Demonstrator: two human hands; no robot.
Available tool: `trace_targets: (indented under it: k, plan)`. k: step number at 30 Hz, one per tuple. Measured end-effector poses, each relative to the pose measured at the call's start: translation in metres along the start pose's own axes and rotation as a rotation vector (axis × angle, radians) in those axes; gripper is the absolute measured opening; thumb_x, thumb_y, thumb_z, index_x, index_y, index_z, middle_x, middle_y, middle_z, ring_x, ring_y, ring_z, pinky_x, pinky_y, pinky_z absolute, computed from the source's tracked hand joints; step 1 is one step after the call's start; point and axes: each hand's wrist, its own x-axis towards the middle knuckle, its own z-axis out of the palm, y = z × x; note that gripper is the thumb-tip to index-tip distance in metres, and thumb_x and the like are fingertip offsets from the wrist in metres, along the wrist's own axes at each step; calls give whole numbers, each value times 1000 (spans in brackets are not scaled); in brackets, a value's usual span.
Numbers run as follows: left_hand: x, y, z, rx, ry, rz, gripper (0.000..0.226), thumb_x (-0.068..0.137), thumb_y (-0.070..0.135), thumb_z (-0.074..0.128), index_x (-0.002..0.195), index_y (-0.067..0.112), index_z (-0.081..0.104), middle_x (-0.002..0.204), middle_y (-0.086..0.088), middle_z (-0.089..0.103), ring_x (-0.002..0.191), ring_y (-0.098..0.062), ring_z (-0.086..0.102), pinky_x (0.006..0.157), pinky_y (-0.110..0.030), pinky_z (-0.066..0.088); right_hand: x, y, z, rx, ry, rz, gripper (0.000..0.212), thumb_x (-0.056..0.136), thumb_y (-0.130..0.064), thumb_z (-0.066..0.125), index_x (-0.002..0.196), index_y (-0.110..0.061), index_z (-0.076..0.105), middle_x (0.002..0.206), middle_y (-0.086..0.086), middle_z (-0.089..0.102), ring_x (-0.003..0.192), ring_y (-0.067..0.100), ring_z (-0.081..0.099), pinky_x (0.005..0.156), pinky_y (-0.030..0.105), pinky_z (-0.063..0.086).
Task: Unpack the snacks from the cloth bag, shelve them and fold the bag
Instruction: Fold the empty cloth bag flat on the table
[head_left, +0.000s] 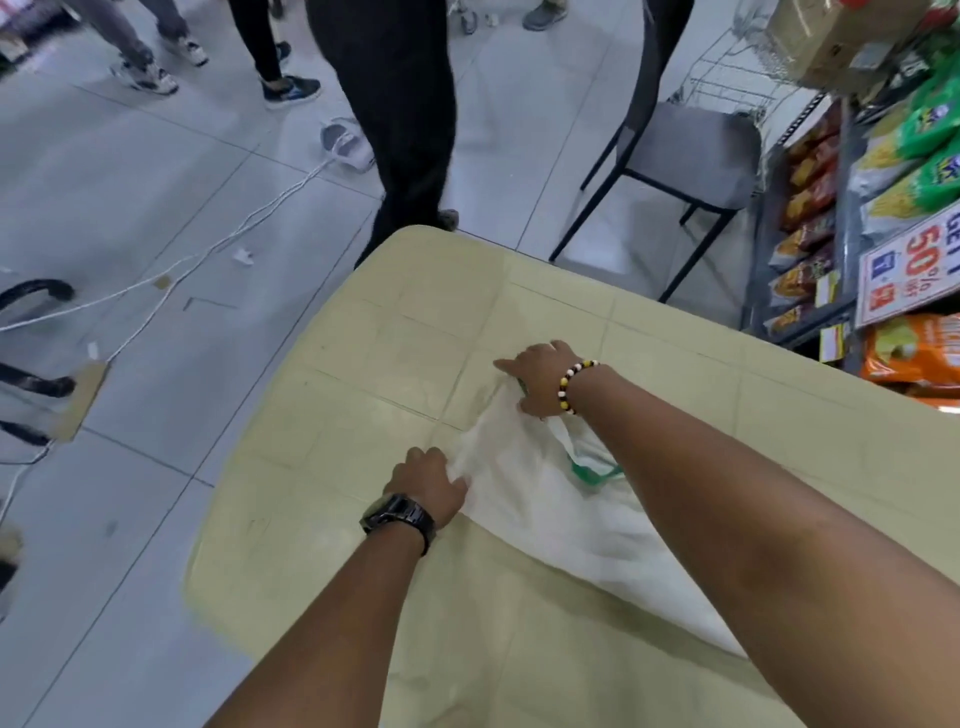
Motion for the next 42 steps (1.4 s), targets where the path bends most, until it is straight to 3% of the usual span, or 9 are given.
trace_targets:
  k: [3, 6, 11, 16, 18, 25, 37, 42]
  plan:
    - [-3, 3, 8, 35, -41, -17, 41, 96, 47, 47, 118, 14, 58, 122, -11, 59, 106, -31, 59, 88, -40, 52, 5, -1, 4, -88, -57, -6, 48, 88, -36, 55, 135, -26, 48, 128, 3, 57, 126, 28, 42, 108, 49, 28]
    - [-11, 6, 7, 81, 3, -79, 38, 97, 43, 44, 121, 16, 57, 124, -9, 51, 111, -30, 52, 86, -37, 45, -4, -1, 6, -93, 51, -36, 24, 91, -29, 53, 113, -24, 62, 115, 2, 62, 115, 28, 48, 97, 45, 35]
    - [-30, 1, -24, 109, 200, -164, 41, 96, 42, 44, 118, 11, 58, 123, -14, 51, 111, -35, 50, 79, -38, 36, -27, -4, -20, -12, 280, -98, 24, 92, -27, 52, 111, -25, 67, 107, 6, 59, 108, 32, 49, 90, 42, 35]
    - [-70, 1, -55, 3, 388, -114, 29, 87, 36, 53, 101, 13, 64, 108, -13, 58, 92, -36, 57, 76, -40, 50, -52, -4, -59, 86, 442, -173, 23, 89, -25, 60, 110, -28, 70, 111, 4, 62, 114, 32, 48, 92, 39, 35]
    - [-87, 15, -53, -11, 407, -66, 28, 86, 37, 57, 100, 15, 68, 110, -11, 59, 94, -34, 58, 77, -40, 51, -67, 4, -64, 89, 450, -185, 27, 88, -24, 64, 114, -28, 69, 118, 2, 61, 121, 31, 46, 97, 40, 35]
    - [-135, 107, 11, 66, 312, 107, 31, 84, 50, 56, 97, 29, 73, 120, -2, 60, 106, -27, 56, 85, -36, 49, -145, 68, -18, 113, 421, -127, 36, 81, -10, 63, 107, -33, 73, 132, -1, 57, 128, 28, 42, 103, 40, 33]
    - [-170, 236, 122, 314, 139, 317, 41, 88, 50, 45, 107, 26, 72, 117, -2, 55, 108, -27, 50, 88, -41, 42, -259, 170, 108, 291, 494, 102, 39, 78, -3, 66, 96, -36, 77, 135, 0, 56, 131, 26, 41, 108, 41, 30]
    - [-175, 243, 142, 368, -25, 338, 53, 87, 63, 43, 121, 28, 63, 129, -4, 52, 119, -28, 47, 95, -45, 41, -277, 174, 146, 228, 290, 147, 47, 80, -7, 60, 115, -38, 68, 148, -2, 44, 140, 25, 31, 112, 41, 24]
